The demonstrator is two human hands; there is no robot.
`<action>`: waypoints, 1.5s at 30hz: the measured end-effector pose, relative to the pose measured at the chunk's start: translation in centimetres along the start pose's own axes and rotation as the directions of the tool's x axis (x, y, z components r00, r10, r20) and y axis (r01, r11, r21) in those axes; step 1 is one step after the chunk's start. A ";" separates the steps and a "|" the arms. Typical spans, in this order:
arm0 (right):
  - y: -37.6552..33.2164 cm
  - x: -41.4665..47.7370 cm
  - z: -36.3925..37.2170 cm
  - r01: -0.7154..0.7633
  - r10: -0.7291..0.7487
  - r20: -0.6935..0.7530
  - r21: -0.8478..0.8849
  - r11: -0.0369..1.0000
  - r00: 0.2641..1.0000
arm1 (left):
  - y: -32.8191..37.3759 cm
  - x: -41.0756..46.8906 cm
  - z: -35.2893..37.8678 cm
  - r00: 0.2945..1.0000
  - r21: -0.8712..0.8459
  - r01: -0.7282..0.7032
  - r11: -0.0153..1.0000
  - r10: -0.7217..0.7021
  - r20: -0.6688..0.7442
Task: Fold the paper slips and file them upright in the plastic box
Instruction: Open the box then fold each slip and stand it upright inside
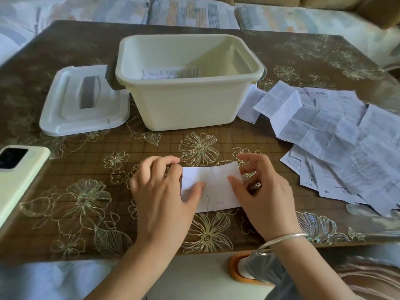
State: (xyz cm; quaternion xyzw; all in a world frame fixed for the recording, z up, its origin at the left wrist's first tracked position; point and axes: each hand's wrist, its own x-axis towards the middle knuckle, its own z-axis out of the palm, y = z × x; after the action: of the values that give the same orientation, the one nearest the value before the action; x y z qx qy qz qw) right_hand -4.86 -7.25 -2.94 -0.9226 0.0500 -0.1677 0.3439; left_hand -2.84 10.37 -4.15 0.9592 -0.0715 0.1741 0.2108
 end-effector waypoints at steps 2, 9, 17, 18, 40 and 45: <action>0.1 -0.1 0.1 0.014 -0.014 -0.003 -0.017 1.000 1.000 | 0.2 -0.1 -0.1 1.000 -0.015 0.000 1.000 0.000 -0.012; -0.4 -0.8 0.5 0.146 -0.168 -0.050 -0.290 0.946 0.985 | 0.8 -0.3 -0.2 0.998 -0.043 -0.052 0.998 0.051 -0.024; -0.2 -0.4 0.2 0.163 -0.168 0.007 -0.295 0.941 0.986 | 0.3 0.0 -0.3 0.996 -0.092 -0.053 0.994 0.059 0.061; -0.2 -0.4 0.1 0.163 -0.166 0.014 -0.292 0.942 0.986 | 0.1 0.1 -0.3 0.996 -0.116 -0.049 0.992 0.058 0.069; -1.0 -0.2 -0.1 0.766 -0.732 0.244 -0.320 0.558 0.636 | -2.2 1.2 -2.9 0.930 -0.176 -0.153 0.972 0.202 0.308; -0.9 -1.2 -0.5 0.649 -0.654 0.127 -0.363 0.669 0.746 | -2.5 0.4 -2.5 0.941 -0.254 -0.180 0.950 0.242 0.238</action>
State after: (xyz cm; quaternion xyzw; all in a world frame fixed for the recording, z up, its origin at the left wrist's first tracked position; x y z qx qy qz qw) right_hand -6.15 -6.67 -2.33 -0.9268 -0.2479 -0.2725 0.0735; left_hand -2.70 13.65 -2.81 0.9299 -0.2217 0.0559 0.2881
